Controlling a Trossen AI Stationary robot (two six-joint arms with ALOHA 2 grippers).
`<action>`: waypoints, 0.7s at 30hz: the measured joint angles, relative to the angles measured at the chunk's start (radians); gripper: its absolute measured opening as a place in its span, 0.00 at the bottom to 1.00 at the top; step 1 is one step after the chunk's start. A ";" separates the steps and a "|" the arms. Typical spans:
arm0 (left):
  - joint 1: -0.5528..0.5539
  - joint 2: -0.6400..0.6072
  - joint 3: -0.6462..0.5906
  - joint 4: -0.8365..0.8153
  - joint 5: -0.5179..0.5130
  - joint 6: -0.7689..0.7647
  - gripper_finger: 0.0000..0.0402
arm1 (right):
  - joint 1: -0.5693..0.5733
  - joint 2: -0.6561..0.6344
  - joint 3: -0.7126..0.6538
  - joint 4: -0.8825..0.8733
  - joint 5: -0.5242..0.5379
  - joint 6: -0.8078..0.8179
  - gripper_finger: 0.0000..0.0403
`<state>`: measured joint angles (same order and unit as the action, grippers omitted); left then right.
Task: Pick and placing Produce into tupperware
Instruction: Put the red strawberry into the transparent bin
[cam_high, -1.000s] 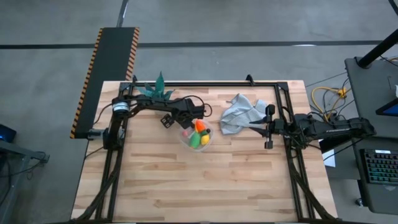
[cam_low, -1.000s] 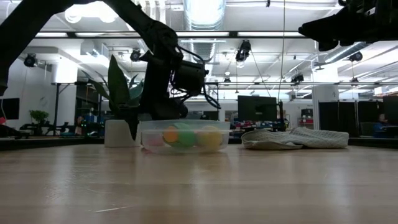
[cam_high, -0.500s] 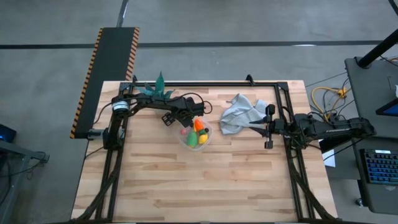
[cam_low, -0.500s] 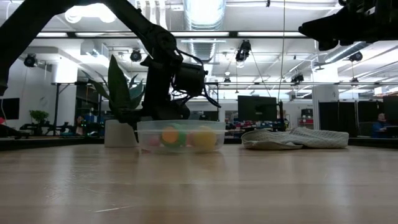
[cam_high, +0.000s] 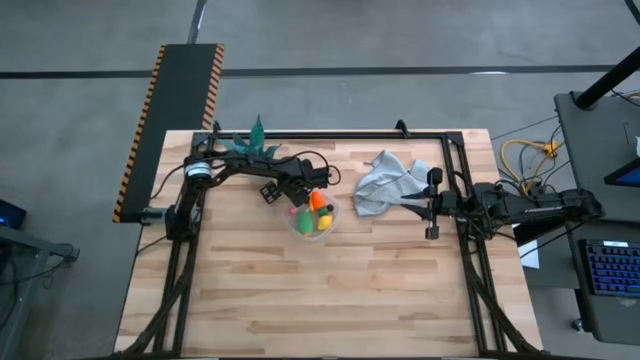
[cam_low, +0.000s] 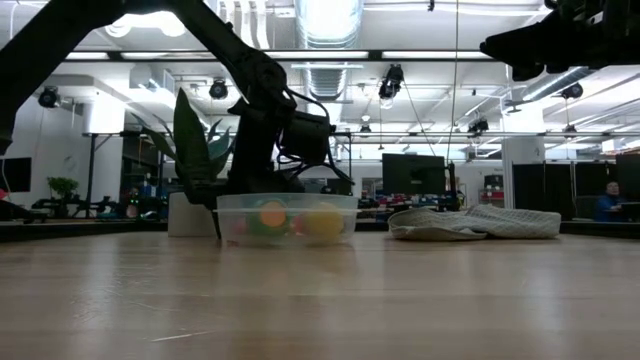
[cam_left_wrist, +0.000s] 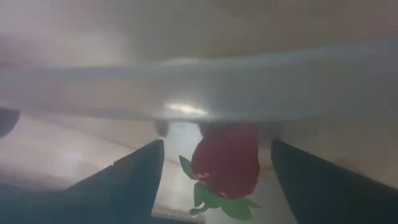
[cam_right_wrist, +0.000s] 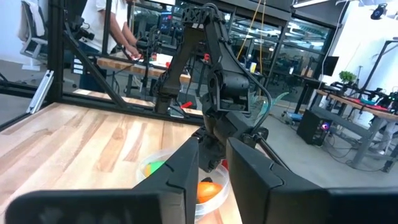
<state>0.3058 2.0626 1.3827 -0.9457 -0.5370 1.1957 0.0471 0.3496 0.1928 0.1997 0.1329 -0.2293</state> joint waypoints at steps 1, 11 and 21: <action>0.000 0.000 0.000 0.000 -0.004 -0.001 0.70 | 0.000 0.000 0.000 0.000 0.000 -0.001 0.19; 0.002 -0.002 0.016 0.005 -0.012 -0.008 0.63 | 0.000 0.000 0.000 0.000 0.000 -0.008 0.20; -0.002 -0.002 0.016 -0.005 -0.014 -0.012 0.32 | 0.000 0.000 0.000 0.000 0.000 -0.008 0.18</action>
<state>0.3042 2.0602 1.3987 -0.9508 -0.5510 1.1839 0.0471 0.3496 0.1928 0.1997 0.1326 -0.2373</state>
